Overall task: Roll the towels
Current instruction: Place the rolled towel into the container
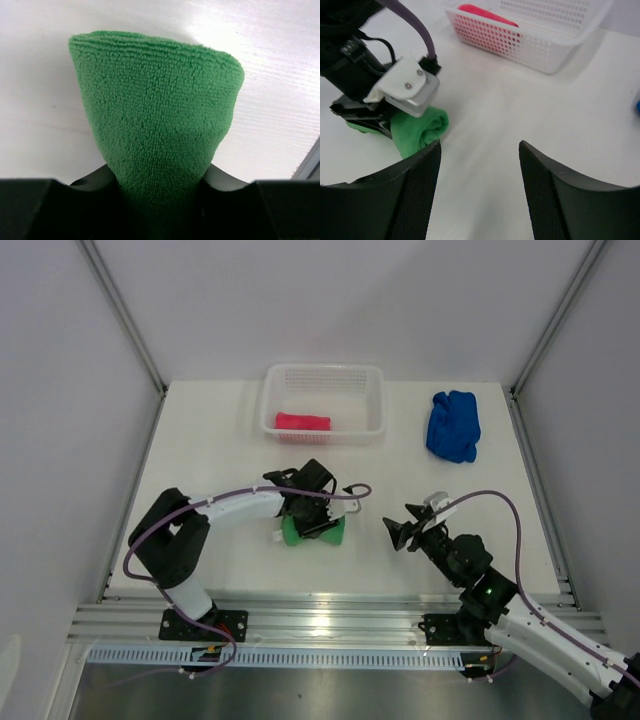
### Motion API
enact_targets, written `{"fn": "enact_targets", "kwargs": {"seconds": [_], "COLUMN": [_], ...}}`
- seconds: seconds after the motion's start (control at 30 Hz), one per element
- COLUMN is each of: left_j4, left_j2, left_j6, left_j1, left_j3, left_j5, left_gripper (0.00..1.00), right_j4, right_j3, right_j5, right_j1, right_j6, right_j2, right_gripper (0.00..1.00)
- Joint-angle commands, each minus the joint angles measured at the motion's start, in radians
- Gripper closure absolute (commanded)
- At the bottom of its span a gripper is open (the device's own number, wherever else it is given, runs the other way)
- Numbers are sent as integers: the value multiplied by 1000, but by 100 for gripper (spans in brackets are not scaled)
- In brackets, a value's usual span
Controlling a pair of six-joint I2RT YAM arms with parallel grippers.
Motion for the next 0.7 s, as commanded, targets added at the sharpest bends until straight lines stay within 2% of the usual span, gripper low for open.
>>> {"fn": "enact_targets", "kwargs": {"seconds": [0.0, 0.3, 0.5, 0.67], "left_j4": [-35, -53, -4, 58], "left_j2": [-32, -152, -166, -106], "left_j6": [-67, -126, -14, 74], "left_j1": [27, 91, 110, 186], "left_j3": [74, 279, 365, 463], "left_j5": [-11, -52, -107, -119], "left_gripper": [92, 91, 89, 87], "right_j4": [-185, -273, -291, -293], "right_j3": [73, 171, 195, 237], "right_j5": [132, 179, 160, 140], "right_j1": [-6, -9, -9, -7], "right_j6": [69, 132, 100, 49], "right_j2": [-14, 21, 17, 37], "right_gripper": [33, 33, 33, 33]}}
